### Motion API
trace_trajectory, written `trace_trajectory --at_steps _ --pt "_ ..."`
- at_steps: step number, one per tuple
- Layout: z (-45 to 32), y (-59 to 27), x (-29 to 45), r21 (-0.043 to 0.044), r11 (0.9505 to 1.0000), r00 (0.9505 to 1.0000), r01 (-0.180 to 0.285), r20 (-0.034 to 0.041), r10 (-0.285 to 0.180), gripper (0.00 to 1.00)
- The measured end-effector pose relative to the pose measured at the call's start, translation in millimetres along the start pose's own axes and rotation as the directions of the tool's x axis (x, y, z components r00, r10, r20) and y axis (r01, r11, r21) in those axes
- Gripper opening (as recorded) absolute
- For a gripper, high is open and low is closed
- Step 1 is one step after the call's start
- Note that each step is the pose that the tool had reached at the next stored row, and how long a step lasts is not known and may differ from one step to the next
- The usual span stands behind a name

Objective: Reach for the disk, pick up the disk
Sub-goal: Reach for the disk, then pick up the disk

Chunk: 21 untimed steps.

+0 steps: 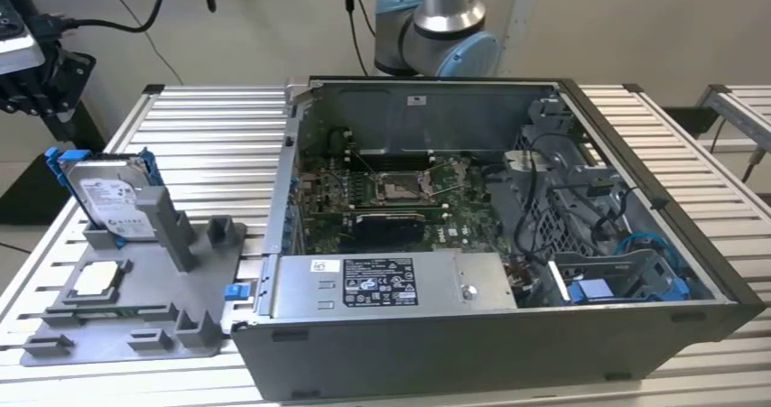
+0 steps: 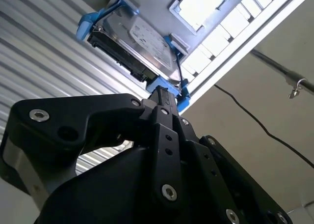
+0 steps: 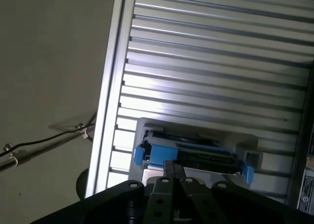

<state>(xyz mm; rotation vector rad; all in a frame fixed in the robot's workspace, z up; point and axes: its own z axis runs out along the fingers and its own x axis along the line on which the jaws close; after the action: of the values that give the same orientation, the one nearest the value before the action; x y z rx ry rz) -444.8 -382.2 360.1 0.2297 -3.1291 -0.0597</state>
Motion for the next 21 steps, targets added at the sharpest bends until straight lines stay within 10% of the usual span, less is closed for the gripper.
trace_trajectory --at_steps 21 --pt "0.0 0.0 0.0 -0.0001 0.9956 0.9956 0.094 -0.0036 -0.094 0.00"
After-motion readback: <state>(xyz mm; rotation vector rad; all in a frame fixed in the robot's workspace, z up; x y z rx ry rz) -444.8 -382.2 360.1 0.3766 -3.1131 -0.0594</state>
